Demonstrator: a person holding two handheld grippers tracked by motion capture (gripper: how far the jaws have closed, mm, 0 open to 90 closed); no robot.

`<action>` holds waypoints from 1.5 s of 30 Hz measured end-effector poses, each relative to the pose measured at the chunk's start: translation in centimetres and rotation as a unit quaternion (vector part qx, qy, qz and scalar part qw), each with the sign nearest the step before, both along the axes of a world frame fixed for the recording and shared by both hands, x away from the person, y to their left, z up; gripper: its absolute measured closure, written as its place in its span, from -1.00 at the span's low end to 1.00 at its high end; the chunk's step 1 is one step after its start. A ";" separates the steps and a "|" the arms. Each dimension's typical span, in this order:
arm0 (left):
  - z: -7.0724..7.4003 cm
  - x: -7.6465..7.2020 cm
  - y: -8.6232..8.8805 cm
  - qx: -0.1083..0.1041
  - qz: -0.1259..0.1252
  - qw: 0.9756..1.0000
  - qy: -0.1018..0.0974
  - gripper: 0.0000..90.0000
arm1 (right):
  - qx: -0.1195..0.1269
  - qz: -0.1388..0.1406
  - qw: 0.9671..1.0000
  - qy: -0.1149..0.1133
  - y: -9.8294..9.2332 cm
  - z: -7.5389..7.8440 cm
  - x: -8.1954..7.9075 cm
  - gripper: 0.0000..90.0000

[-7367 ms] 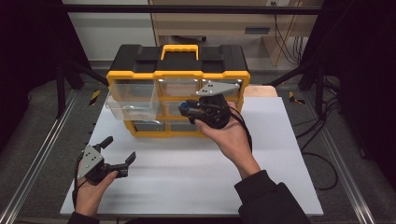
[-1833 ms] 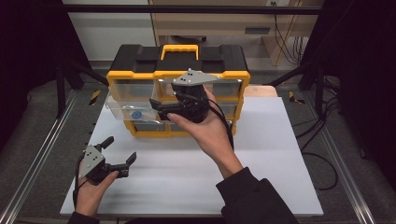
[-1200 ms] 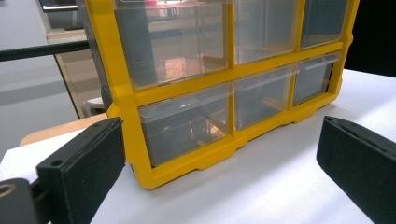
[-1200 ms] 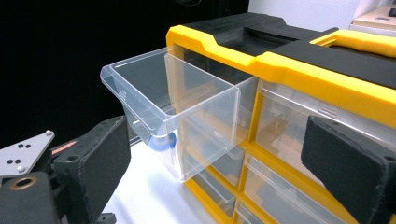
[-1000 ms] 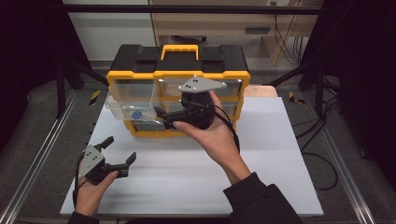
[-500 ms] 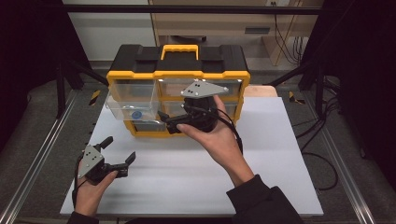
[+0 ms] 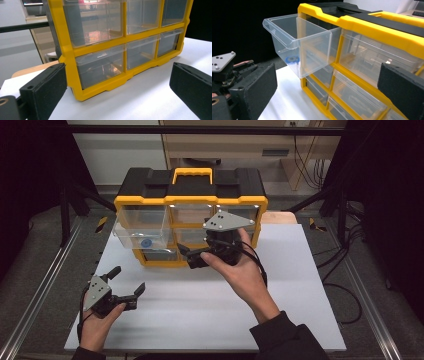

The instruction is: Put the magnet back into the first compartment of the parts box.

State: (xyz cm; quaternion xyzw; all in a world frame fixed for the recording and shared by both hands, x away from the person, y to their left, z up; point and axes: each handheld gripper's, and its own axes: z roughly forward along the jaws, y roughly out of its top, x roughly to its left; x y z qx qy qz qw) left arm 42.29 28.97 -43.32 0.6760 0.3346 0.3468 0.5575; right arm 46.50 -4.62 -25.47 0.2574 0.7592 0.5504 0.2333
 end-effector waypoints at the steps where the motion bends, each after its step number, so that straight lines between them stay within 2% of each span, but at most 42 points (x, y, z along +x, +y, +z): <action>1: 0.0 0.0 0.0 0.000 0.000 1.000 0.000 -0.98 | -0.001 -0.002 1.000 -0.001 -0.1 0.0 -0.1 -0.94; 22: 0.0 0.0 0.0 -0.001 0.001 1.000 0.001 -0.98 | -0.017 -0.012 1.000 -0.003 -2.6 -1.5 -1.5 -0.93; 28: 0.0 0.0 0.0 -0.001 0.001 1.000 0.001 -0.98 | -0.012 -0.012 1.000 -0.006 -3.5 -2.0 -2.1 -0.91; 35: 0.0 0.0 0.0 0.000 0.001 1.000 0.002 -0.98 | -0.020 -0.025 0.999 -0.008 -4.5 -2.5 -2.7 -0.92; 45: 0.0 0.0 0.0 -0.001 0.001 1.000 0.002 -0.98 | -0.015 -0.047 0.999 -0.003 -6.7 -3.4 -2.8 -0.91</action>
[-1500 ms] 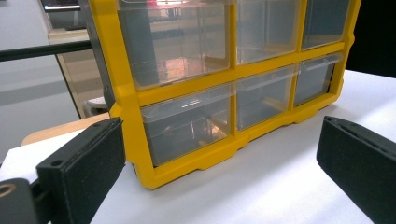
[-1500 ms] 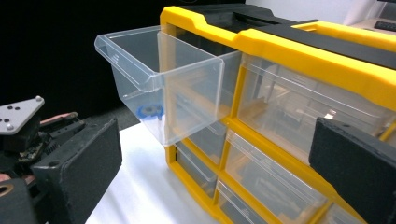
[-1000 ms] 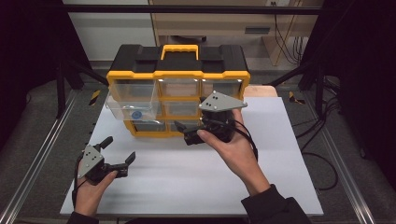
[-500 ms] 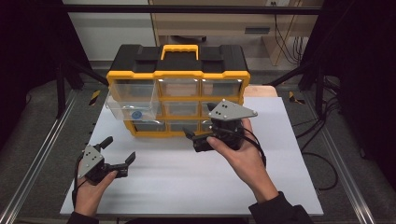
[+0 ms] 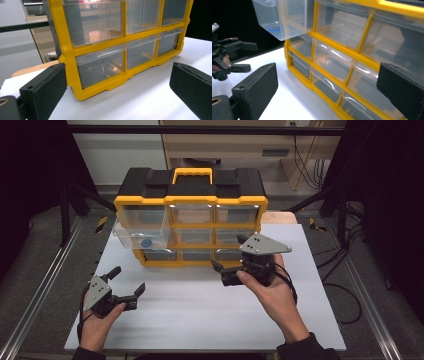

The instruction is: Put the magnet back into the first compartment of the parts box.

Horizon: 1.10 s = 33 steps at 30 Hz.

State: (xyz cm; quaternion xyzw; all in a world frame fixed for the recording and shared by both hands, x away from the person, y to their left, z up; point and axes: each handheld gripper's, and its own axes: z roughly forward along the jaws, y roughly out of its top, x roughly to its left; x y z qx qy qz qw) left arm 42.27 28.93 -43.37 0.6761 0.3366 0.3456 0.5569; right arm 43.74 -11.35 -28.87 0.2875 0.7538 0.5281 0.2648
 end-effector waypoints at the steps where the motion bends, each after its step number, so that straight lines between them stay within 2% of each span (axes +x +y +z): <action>1: 0.0 0.0 0.0 0.000 0.000 1.000 0.000 -0.98 | 0.002 -0.004 1.000 0.002 -0.3 -0.1 0.0 -0.91; 18: -0.1 0.0 -0.1 0.002 0.000 1.000 0.001 -0.98 | 0.022 -0.053 0.998 0.017 -5.2 -2.1 0.3 -0.90; 33: 0.0 0.0 0.0 0.004 -0.001 1.000 0.001 -0.98 | 0.031 -0.079 0.996 0.016 -7.7 -3.0 -0.3 -0.90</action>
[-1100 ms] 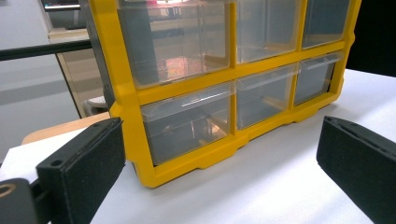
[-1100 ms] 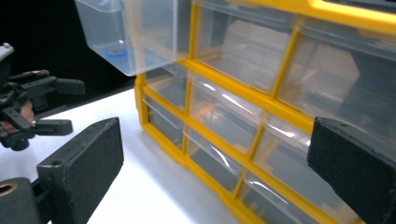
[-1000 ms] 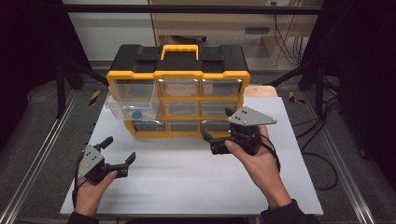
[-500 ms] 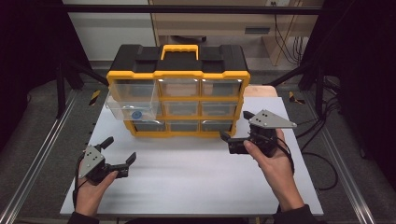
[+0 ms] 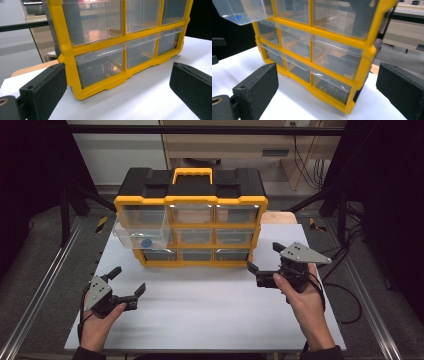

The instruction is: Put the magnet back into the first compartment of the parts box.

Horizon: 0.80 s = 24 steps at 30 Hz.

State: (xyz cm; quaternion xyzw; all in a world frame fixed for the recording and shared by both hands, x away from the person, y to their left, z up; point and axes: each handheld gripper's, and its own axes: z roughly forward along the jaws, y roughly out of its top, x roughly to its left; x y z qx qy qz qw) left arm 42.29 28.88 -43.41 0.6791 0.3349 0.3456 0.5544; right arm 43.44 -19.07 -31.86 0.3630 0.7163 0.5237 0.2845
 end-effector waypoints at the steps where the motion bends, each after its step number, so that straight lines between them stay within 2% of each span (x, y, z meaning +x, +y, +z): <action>1: 0.0 0.0 0.0 0.000 0.000 1.000 0.000 -0.98 | 0.001 -0.005 1.000 -0.001 -0.3 -0.1 -0.1 -0.90; 24: 0.0 0.0 -0.1 0.000 0.000 1.000 0.000 -0.98 | 0.010 -0.046 0.999 0.008 -4.0 -2.6 -1.3 -0.90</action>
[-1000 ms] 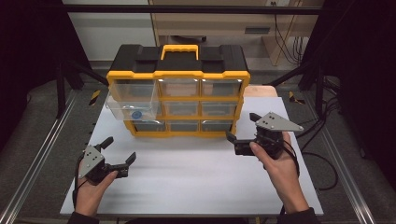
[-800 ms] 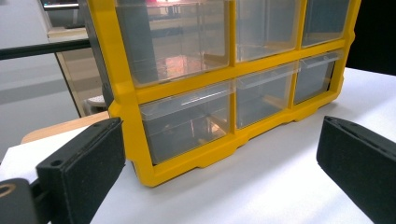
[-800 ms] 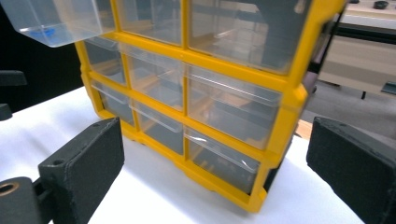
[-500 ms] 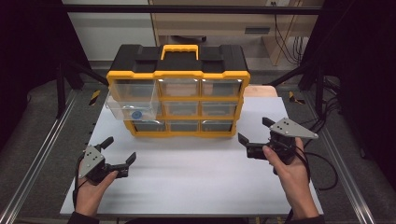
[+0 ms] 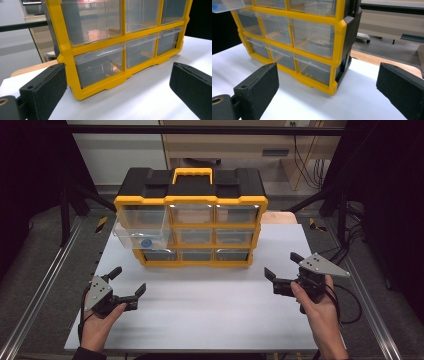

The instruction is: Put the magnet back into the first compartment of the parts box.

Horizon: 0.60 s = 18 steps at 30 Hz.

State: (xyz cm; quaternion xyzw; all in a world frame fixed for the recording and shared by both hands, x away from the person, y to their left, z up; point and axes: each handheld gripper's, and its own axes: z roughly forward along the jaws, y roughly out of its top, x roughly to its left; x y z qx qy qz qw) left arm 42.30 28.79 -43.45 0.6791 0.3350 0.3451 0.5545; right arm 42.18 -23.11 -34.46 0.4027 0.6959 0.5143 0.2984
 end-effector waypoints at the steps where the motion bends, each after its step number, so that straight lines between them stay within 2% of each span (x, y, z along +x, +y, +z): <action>1: 0.0 0.0 0.0 0.000 0.000 1.000 0.000 -0.98 | 0.002 -0.003 1.000 0.000 -0.1 -0.1 0.0 -0.90; 18: 0.0 0.0 0.0 0.000 -0.001 1.000 0.000 -0.98 | 0.004 -0.022 1.000 0.018 -1.5 -2.1 -0.8 -0.89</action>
